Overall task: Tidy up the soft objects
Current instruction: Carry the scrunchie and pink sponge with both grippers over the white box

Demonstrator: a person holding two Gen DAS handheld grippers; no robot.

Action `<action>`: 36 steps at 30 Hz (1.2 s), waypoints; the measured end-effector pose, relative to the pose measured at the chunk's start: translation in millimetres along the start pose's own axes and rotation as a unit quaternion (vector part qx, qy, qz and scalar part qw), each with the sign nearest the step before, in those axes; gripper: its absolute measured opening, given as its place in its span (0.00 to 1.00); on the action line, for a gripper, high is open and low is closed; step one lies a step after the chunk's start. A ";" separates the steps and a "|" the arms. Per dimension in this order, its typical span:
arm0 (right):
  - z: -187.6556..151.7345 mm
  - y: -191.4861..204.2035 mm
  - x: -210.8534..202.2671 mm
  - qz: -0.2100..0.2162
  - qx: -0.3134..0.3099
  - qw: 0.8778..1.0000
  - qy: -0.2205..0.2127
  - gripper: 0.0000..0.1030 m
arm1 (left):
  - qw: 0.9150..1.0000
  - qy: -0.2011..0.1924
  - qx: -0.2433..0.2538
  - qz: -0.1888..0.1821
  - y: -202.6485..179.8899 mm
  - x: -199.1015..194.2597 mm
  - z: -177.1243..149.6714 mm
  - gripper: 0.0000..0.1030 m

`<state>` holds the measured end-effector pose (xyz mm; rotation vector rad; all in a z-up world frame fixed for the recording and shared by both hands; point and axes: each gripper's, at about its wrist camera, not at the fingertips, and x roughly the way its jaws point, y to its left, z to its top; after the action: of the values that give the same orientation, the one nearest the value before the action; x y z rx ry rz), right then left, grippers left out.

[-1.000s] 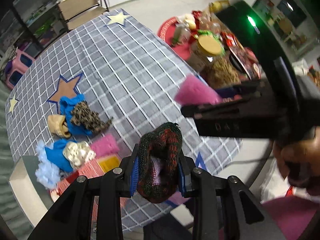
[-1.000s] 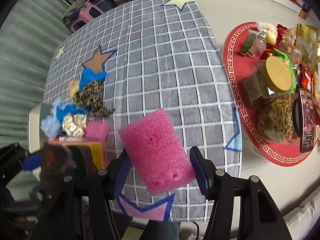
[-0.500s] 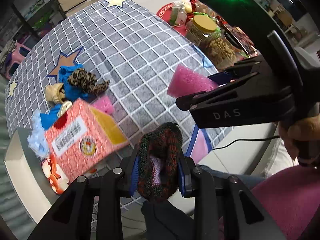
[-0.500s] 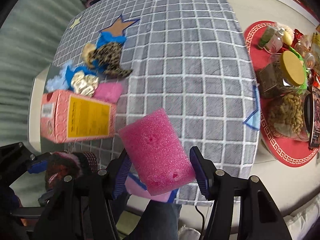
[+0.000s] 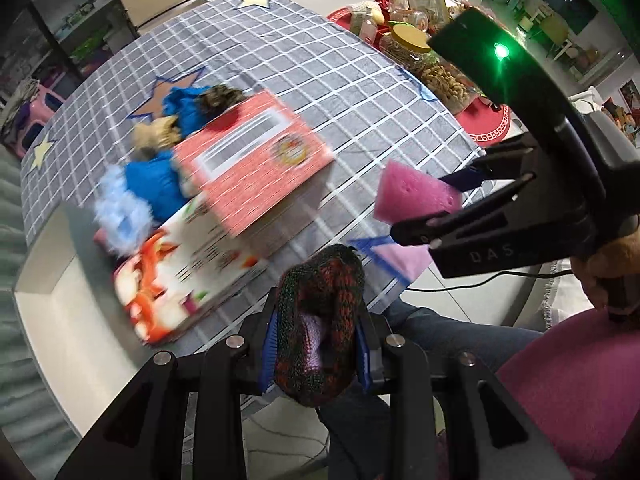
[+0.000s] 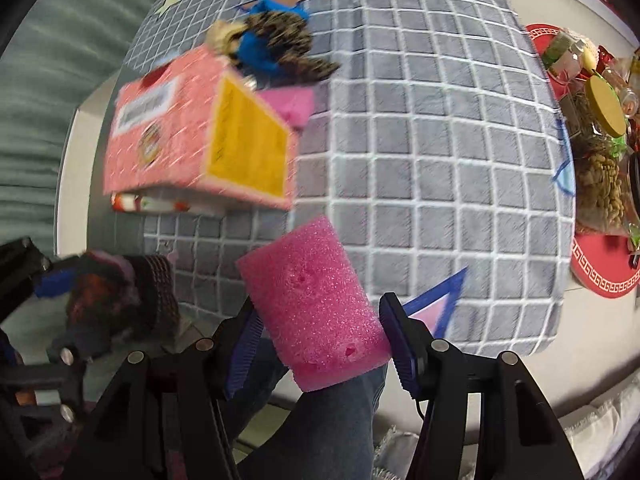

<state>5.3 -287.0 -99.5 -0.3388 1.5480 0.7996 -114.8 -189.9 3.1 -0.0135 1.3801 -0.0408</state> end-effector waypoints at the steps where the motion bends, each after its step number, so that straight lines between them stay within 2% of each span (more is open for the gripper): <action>1: -1.8 8.8 1.2 -0.001 -0.002 1.000 0.001 0.58 | 1.000 -0.003 -0.002 0.001 5.6 -2.6 -5.8 0.33; 10: -9.0 85.0 9.2 0.003 -0.056 0.998 0.003 0.58 | 0.997 -0.032 -0.060 0.020 62.4 -27.6 -50.2 0.33; 18: 3.5 148.1 8.9 0.008 -0.127 0.992 -0.005 0.58 | 0.988 -0.056 -0.131 0.052 113.9 -46.6 -78.8 0.33; 21: 10.8 168.0 8.5 0.005 -0.151 0.988 -0.008 0.58 | 0.981 -0.063 -0.172 0.067 135.6 -50.3 -94.9 0.33; 26: 24.9 203.4 3.2 -0.004 -0.192 0.981 -0.013 0.58 | 0.962 -0.063 -0.250 0.088 174.3 -51.0 -124.1 0.33; 30: 34.1 231.2 1.5 -0.007 -0.218 0.976 -0.014 0.58 | 0.948 -0.063 -0.294 0.103 196.9 -49.4 -146.2 0.33; 36: 47.9 268.6 -2.5 0.002 -0.249 0.969 -0.011 0.59 | 0.933 -0.067 -0.336 0.105 217.6 -46.4 -166.1 0.33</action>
<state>-130.6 -64.7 -18.4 -0.6899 1.3121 1.1896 -282.0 31.7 9.9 -0.4342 1.1946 0.6045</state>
